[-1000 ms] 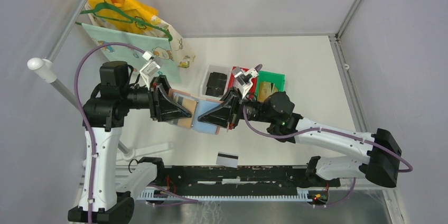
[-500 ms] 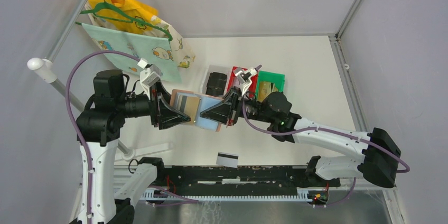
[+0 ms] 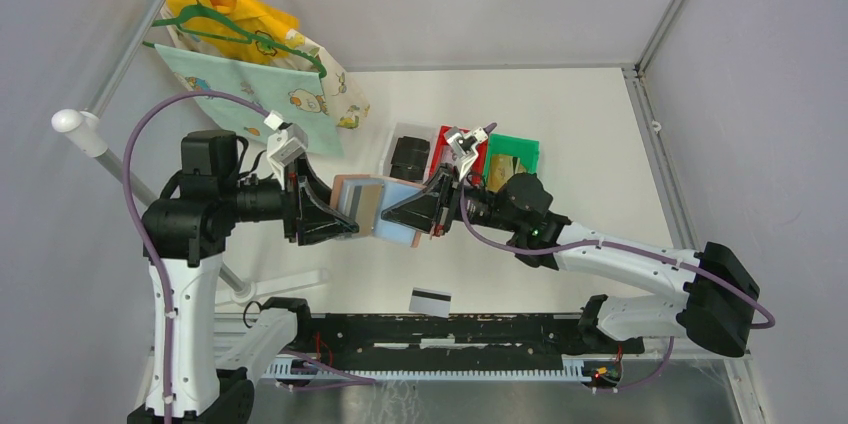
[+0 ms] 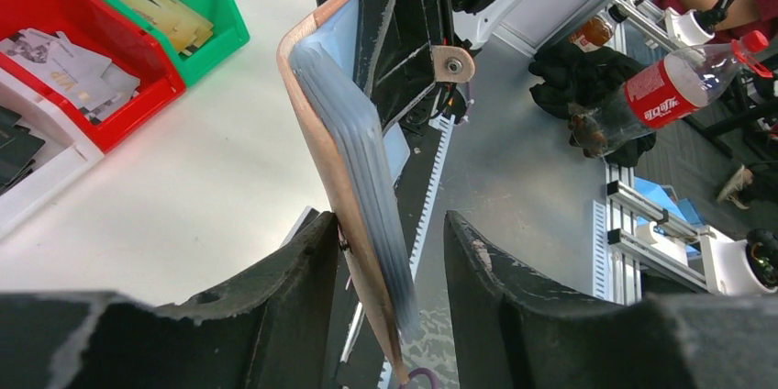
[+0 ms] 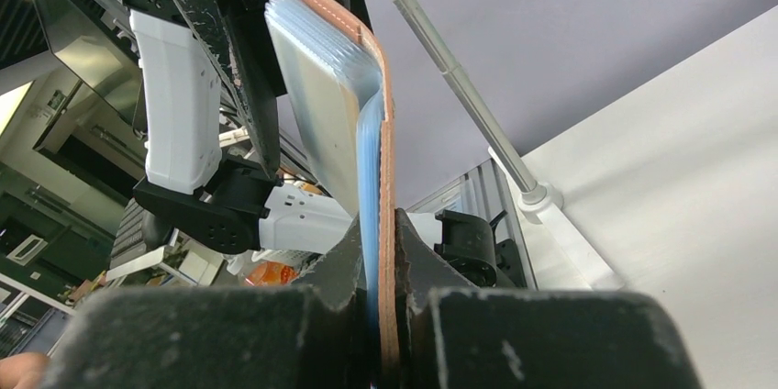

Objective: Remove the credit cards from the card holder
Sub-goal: Remove the credit card from the card holder.

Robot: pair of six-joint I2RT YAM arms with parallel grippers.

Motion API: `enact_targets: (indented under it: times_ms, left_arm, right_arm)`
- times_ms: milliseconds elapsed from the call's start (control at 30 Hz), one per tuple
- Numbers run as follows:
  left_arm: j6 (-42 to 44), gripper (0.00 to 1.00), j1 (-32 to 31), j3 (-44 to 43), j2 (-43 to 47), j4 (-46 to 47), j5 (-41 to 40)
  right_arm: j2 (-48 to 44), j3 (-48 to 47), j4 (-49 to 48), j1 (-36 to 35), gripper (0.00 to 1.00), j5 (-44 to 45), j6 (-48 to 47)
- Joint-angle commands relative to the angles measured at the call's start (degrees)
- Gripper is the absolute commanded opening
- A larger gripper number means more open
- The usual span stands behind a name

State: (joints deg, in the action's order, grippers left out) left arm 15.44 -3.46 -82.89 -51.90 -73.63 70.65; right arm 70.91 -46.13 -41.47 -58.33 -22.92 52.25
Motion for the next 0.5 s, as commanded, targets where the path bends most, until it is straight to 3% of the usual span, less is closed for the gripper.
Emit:
enact_targets:
  times_ms: [0,300,467]
  left_arm:
    - [7.0,0.51,0.2,-3.0,-1.5,-5.9,3.5]
    - [6.7,0.4,0.2,-2.3,-0.5,-3.3,-1.4]
    - [0.3,0.25,0.2,0.4,2.7,4.8,-5.6]
  right_arm:
    - [-1.9,-1.1,-3.0,0.7,0.0,1.0,-0.5]
    - [-1.2,-2.0,-3.2,0.7,0.0,-0.6,-0.7]
    - [-0.7,-2.2,-5.9,0.7,0.0,-2.6,-0.3]
